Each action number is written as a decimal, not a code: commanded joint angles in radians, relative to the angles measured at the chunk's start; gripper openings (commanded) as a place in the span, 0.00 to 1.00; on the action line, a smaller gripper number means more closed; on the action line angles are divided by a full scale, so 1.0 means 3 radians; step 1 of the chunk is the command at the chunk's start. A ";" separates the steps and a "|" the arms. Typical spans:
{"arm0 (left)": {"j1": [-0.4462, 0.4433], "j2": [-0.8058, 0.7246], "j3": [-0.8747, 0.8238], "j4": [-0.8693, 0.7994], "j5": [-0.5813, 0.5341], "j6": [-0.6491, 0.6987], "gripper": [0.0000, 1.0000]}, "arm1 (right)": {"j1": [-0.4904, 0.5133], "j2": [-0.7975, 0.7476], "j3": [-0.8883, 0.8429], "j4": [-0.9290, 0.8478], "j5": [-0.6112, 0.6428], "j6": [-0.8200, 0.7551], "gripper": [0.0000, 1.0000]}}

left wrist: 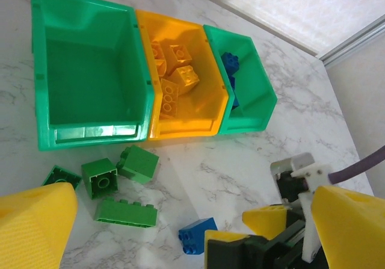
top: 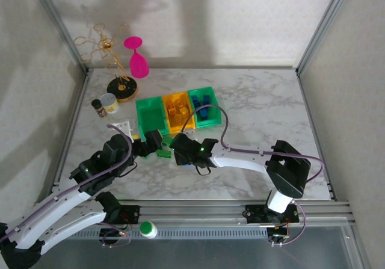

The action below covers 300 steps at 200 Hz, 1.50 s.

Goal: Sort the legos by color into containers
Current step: Pick up the lego from the bottom-center of the table.

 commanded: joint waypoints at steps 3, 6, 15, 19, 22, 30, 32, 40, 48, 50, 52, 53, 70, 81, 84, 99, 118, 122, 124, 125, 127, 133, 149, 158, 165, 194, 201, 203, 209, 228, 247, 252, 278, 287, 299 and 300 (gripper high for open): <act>-0.0025 -0.0044 -0.0036 -0.0086 -0.0128 -0.0079 0.99 | 0.0072 0.0179 0.0020 -0.0029 0.0110 0.0167 0.71; -0.0025 -0.0047 -0.0036 -0.0092 -0.0128 -0.0079 1.00 | 0.0071 0.0198 0.0028 -0.0036 0.0120 0.0167 0.71; -0.0025 -0.0059 -0.0036 -0.0099 -0.0140 -0.0079 1.00 | 0.0073 0.0244 0.0032 -0.0035 0.0148 0.0167 0.71; -0.0025 -0.0065 -0.0036 -0.0104 -0.0146 -0.0079 1.00 | 0.0075 0.0268 0.0033 -0.0034 0.0158 0.0167 0.71; -0.0025 -0.0070 -0.0039 -0.0108 -0.0148 -0.0079 0.99 | 0.0074 0.0280 0.0029 -0.0031 0.0164 0.0168 0.71; -0.0025 -0.0083 -0.0041 -0.0118 -0.0154 -0.0079 1.00 | 0.0071 0.0320 0.0024 -0.0026 0.0170 0.0167 0.70; -0.0025 -0.0086 -0.0041 -0.0123 -0.0158 -0.0079 1.00 | 0.0073 0.0331 0.0023 -0.0027 0.0174 0.0167 0.70; -0.0025 -0.0093 -0.0036 -0.0137 -0.0167 -0.0083 1.00 | 0.0073 0.0367 0.0026 -0.0034 0.0178 0.0175 0.69; -0.0025 -0.0102 -0.0036 -0.0140 -0.0173 -0.0089 1.00 | 0.0073 0.0394 0.0030 -0.0015 0.0170 0.0173 0.68; -0.0025 -0.0104 -0.0035 -0.0138 -0.0174 -0.0089 1.00 | 0.0072 0.0399 0.0029 -0.0008 0.0160 0.0168 0.68; -0.0025 -0.0108 -0.0036 -0.0139 -0.0174 -0.0090 1.00 | 0.0072 0.0403 0.0032 -0.0001 0.0153 0.0163 0.67; -0.0025 -0.0106 -0.0036 -0.0134 -0.0174 -0.0090 1.00 | 0.0075 0.0405 0.0032 0.0001 0.0149 0.0160 0.67; -0.0025 -0.0108 -0.0041 -0.0111 -0.0174 -0.0095 1.00 | 0.0073 0.0430 0.0042 0.0009 0.0149 0.0132 0.65; -0.0025 -0.0104 -0.0046 -0.0096 -0.0169 -0.0100 1.00 | 0.0072 0.0433 0.0055 0.0000 0.0179 0.0122 0.63; -0.0026 -0.0096 -0.0046 -0.0091 -0.0170 -0.0100 1.00 | 0.0069 0.0433 0.0058 0.0003 0.0182 0.0118 0.63; -0.0025 -0.0082 -0.0044 -0.0084 -0.0165 -0.0100 1.00 | 0.0068 0.0448 0.0062 0.0023 0.0181 0.0091 0.59; -0.0025 -0.0059 -0.0026 -0.0079 -0.0159 -0.0090 0.99 | 0.0071 0.0484 0.0090 0.0024 0.0170 0.0070 0.53; -0.0025 -0.0062 -0.0023 -0.0080 -0.0159 -0.0088 1.00 | 0.0067 0.0495 0.0094 0.0027 0.0170 0.0070 0.53; -0.0025 -0.0062 -0.0024 -0.0083 -0.0159 -0.0085 1.00 | 0.0071 0.0496 0.0097 0.0023 0.0170 0.0070 0.52; -0.0025 -0.0060 -0.0025 -0.0083 -0.0159 -0.0085 1.00 | 0.0071 0.0498 0.0098 0.0023 0.0170 0.0070 0.52; -0.0025 -0.0059 -0.0026 -0.0086 -0.0159 -0.0085 1.00 | 0.0069 0.0498 0.0096 0.0022 0.0170 0.0067 0.52; -0.0026 -0.0059 -0.0026 -0.0085 -0.0159 -0.0085 1.00 | 0.0072 0.0502 0.0092 0.0024 0.0165 0.0066 0.51; -0.0025 -0.0065 -0.0026 -0.0093 -0.0169 -0.0085 1.00 | 0.0069 0.0494 0.0093 0.0031 0.0167 0.0059 0.49; -0.0025 -0.0071 -0.0026 -0.0090 -0.0169 -0.0085 1.00 | 0.0068 0.0476 0.0093 0.0024 0.0165 0.0056 0.48; -0.0025 -0.0073 -0.0024 -0.0086 -0.0171 -0.0082 1.00 | 0.0070 0.0459 0.0093 0.0017 0.0174 0.0049 0.47; -0.0026 -0.0048 -0.0006 -0.0060 -0.0177 -0.0063 0.99 | 0.0055 0.0365 0.0138 -0.0039 0.0223 0.0022 0.47; -0.0024 -0.0040 0.0010 -0.0056 -0.0174 -0.0057 1.00 | 0.0044 0.0328 0.0151 -0.0051 0.0236 0.0010 0.47; -0.0025 -0.0036 0.0013 -0.0056 -0.0177 -0.0055 1.00 | 0.0039 0.0317 0.0154 -0.0056 0.0237 0.0005 0.47; -0.0025 -0.0024 0.0023 -0.0050 -0.0178 -0.0044 1.00 | 0.0025 0.0286 0.0156 -0.0066 0.0239 -0.0002 0.47; -0.0025 0.0005 0.0065 -0.0018 -0.0185 -0.0011 1.00 | -0.0038 0.0153 0.0159 -0.0082 0.0239 -0.0051 0.46; -0.0025 0.0046 0.0103 0.0039 -0.0178 0.0018 1.00 | -0.0134 0.0015 0.0179 -0.0101 0.0262 -0.0127 0.47; -0.0025 0.0062 0.0108 0.0059 -0.0172 0.0027 1.00 | -0.0179 -0.0021 0.0187 -0.0107 0.0267 -0.0157 0.47; -0.0026 0.0140 0.0152 0.0155 -0.0144 0.0051 1.00 | -0.0430 -0.0121 0.0252 -0.0115 0.0277 -0.0304 0.47; -0.0025 0.0166 0.0158 0.0187 -0.0139 0.0062 1.00 | -0.0515 -0.0139 0.0300 -0.0102 0.0283 -0.0373 0.47; -0.0025 0.0199 0.0172 0.0237 -0.0138 0.0071 1.00 | -0.0638 -0.0132 0.0357 -0.0067 0.0273 -0.0466 0.47; -0.0025 0.0204 0.0173 0.0241 -0.0138 0.0073 1.00 | -0.0654 -0.0131 0.0363 -0.0065 0.0273 -0.0472 0.47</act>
